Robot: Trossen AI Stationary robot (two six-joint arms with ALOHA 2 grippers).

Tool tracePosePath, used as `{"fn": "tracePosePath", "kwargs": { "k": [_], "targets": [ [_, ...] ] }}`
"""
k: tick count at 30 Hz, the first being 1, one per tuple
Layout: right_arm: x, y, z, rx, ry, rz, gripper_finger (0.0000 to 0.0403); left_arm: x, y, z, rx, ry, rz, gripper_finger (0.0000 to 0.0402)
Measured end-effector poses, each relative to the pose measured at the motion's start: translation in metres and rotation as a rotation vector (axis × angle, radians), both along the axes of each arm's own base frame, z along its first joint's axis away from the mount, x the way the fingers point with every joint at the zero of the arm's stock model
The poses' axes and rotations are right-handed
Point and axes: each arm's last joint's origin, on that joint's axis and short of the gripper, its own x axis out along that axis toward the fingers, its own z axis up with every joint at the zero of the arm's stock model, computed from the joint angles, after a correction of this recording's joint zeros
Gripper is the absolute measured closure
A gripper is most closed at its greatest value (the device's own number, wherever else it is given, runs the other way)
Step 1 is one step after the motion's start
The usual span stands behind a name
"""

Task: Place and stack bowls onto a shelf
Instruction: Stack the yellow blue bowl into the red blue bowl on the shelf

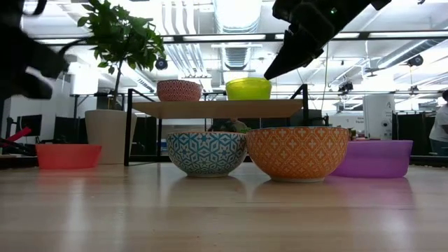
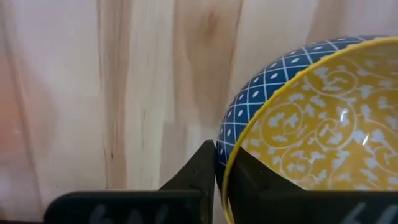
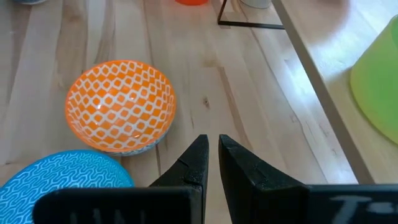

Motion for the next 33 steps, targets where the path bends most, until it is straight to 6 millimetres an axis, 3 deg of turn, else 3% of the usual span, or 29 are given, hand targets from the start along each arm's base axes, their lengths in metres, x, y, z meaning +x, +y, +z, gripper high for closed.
{"fn": "tracePosePath", "kwargs": {
  "k": [7,14,19,24,29,33],
  "targets": [
    [-0.001,0.005,-0.002,0.001,0.007,0.017,0.0376,0.015,-0.002,0.056,-0.032,-0.253,0.038,0.0396],
    [-0.004,0.021,-0.005,0.0,0.017,0.072,0.0376,0.03,0.024,0.126,0.054,-0.496,0.185,0.0397],
    [-0.005,0.028,-0.006,-0.003,0.024,0.098,0.0376,0.042,0.055,0.174,0.181,-0.613,0.26,0.0397],
    [-0.006,0.032,-0.007,-0.005,0.029,0.114,0.0376,0.049,0.091,0.21,0.287,-0.677,0.297,0.0398],
    [-0.007,0.032,-0.007,-0.013,0.032,0.121,0.0376,0.047,0.132,0.228,0.382,-0.696,0.391,0.0398],
    [-0.007,0.032,-0.007,-0.018,0.033,0.125,0.0376,0.043,0.166,0.232,0.458,-0.672,0.487,0.0398]
  ]
}}
